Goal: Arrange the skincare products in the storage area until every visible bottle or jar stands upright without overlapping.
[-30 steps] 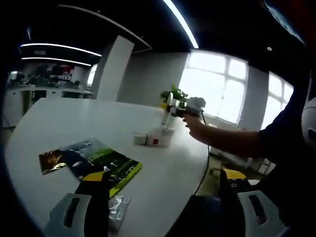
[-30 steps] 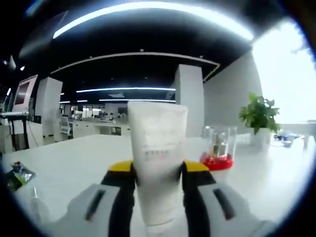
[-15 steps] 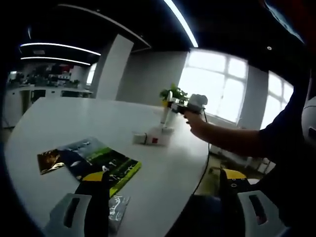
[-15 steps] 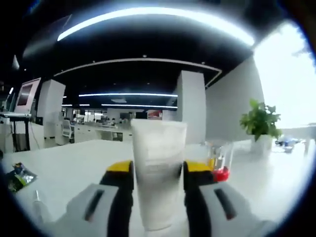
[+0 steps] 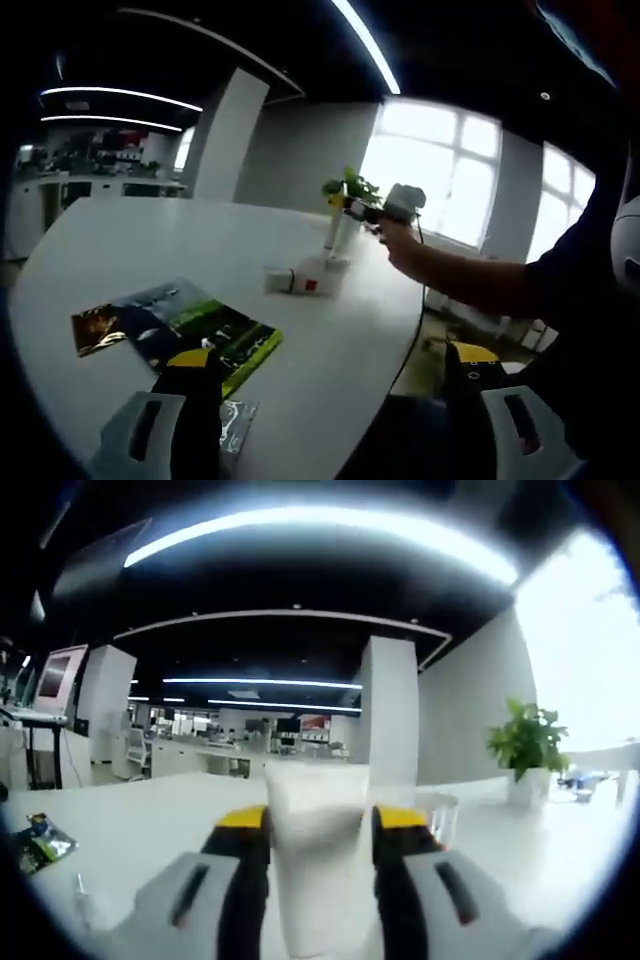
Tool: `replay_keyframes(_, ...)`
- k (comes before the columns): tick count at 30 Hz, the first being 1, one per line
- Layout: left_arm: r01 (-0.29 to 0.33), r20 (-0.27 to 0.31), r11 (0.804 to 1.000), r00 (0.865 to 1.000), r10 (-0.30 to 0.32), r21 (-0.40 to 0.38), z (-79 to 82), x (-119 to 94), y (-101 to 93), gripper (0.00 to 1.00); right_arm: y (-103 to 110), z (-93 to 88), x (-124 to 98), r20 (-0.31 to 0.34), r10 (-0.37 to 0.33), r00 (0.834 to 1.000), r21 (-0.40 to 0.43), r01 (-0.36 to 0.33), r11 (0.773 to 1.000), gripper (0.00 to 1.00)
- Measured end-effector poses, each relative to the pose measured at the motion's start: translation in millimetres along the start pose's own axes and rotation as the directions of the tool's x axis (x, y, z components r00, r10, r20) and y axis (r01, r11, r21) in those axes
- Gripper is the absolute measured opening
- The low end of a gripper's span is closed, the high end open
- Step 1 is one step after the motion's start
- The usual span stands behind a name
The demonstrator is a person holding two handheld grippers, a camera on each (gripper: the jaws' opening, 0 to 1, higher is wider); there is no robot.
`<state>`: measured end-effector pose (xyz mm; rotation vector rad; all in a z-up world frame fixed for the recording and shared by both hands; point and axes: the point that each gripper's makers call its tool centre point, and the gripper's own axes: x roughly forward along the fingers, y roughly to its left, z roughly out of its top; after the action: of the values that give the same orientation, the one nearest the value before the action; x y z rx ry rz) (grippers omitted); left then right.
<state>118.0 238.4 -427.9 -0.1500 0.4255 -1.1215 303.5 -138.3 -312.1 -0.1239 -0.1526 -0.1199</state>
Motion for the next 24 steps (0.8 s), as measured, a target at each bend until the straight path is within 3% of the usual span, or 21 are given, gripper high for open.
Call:
replay_keyframes(7,0.001,-0.005,1.0,1.0,-0.001,-0.001,-1.0,2,-0.6,0.94,5,11.0,-1,0.021,0.016,1.0,-0.035,-0.015,0.999,0.41)
replay_keyframes(14,0.001,0.0,1.0,1.0,-0.001,-0.002,1.0,2,-0.8,0.94,-4,22.8,-8,0.037,0.017,0.999,-0.039,-0.016,0.999,0.41)
replay_keyframes(24,-0.004,0.001,1.0,1.0,0.004,0.0,2.0,5,-4.0,0.94,-8,52.7,-15,0.063,0.098,0.993,-0.097,-0.091,0.991,0.41)
